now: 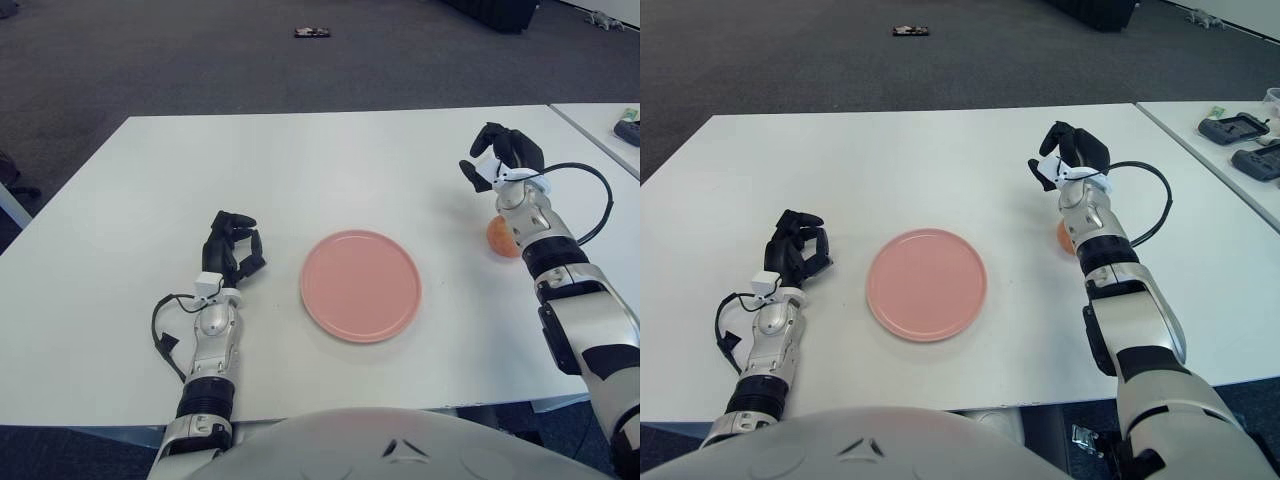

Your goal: Put the apple into the plate.

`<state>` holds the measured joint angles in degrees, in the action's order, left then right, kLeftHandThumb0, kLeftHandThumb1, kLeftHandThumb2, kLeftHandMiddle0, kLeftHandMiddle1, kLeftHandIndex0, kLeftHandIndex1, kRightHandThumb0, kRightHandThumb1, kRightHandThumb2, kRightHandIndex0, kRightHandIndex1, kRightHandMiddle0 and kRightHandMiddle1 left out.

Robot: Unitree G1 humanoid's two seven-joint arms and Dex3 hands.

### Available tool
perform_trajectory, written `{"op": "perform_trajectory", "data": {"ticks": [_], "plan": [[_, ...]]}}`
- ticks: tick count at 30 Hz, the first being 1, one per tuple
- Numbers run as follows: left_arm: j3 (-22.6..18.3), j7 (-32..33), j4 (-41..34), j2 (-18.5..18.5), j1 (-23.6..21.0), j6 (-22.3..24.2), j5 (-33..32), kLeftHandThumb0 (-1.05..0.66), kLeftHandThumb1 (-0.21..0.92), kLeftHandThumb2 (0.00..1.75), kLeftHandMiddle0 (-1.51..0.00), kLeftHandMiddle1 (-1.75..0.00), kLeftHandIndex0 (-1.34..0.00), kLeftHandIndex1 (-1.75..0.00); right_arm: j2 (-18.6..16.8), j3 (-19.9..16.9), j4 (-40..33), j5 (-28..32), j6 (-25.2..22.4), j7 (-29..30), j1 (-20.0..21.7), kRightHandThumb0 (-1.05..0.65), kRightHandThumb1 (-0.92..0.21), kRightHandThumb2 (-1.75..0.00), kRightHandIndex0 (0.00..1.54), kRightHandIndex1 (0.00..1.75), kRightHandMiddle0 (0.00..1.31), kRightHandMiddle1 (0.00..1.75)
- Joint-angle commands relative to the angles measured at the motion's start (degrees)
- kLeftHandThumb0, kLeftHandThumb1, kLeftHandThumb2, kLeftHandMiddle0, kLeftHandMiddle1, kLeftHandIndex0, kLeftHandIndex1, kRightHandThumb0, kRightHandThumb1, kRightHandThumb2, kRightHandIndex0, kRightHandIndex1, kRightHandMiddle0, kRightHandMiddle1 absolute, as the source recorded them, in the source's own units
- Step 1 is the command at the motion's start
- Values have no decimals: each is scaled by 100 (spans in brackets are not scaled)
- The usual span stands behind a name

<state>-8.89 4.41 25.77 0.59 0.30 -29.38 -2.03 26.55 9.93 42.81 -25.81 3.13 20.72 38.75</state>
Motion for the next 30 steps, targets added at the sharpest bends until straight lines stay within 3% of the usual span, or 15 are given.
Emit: {"op": "perform_trajectory", "data": {"ticks": [1, 6, 17, 19, 22, 23, 25, 26, 28, 29, 30], "plan": [[13, -61, 222, 25, 219, 158, -48, -42, 52, 107, -81, -175, -45, -175, 12, -206, -939, 81, -111, -96, -255, -52, -19, -148, 127, 175, 71, 175], [17, -18, 254, 15, 203, 132, 7, -42, 52, 107, -81, -175, -45, -175, -114, -344, -1819, 75, -353, -246, -547, -52, -18, -148, 131, 175, 72, 175], [36, 17, 331, -2, 170, 58, 78, -42, 50, 109, -81, -175, -46, -175, -122, -446, -2485, 21, -352, -626, -757, -53, -18, -149, 134, 175, 72, 175], [40, 22, 335, -4, 169, 45, 86, -42, 50, 110, -82, -175, -46, -175, -57, -403, -2663, -102, -538, -783, -790, -51, -20, -146, 120, 175, 70, 175], [41, 16, 338, -6, 168, 38, 83, -42, 50, 110, -82, -175, -46, -175, 36, -382, -2848, -237, -827, -1039, -837, -17, -15, -150, 92, 175, 61, 167], [38, 2, 340, -4, 167, 30, 67, -42, 50, 110, -82, -175, -46, -175, 224, -361, -2902, -284, -998, -1362, -870, -14, -18, -146, 86, 175, 59, 165], [41, -9, 332, 6, 178, 16, 54, -42, 50, 110, -83, -175, -46, -175, 449, -352, -3001, -352, -1222, -1781, -927, 15, -52, -103, 52, 175, 24, 158], [42, -13, 332, 9, 180, 8, 49, -42, 50, 110, -83, -175, -46, -175, 534, -332, -3062, -402, -1317, -1964, -952, 19, -58, -96, 46, 175, 19, 157], [37, -11, 340, 14, 178, -12, 41, -42, 50, 109, -83, -175, -46, -175, 707, -245, -3332, -562, -1578, -2378, -1054, -25, -43, -104, 19, 147, 8, 130], [32, 2, 355, 14, 173, -24, 48, -42, 50, 109, -83, -175, -46, -175, 847, -172, -3588, -715, -1836, -2697, -1144, -32, -41, -105, 15, 140, 6, 123], [29, 13, 365, 13, 170, -32, 54, -42, 50, 109, -82, -175, -46, -175, 933, -129, -3777, -827, -2025, -2919, -1206, -45, -40, -104, 10, 107, 4, 91]]}}
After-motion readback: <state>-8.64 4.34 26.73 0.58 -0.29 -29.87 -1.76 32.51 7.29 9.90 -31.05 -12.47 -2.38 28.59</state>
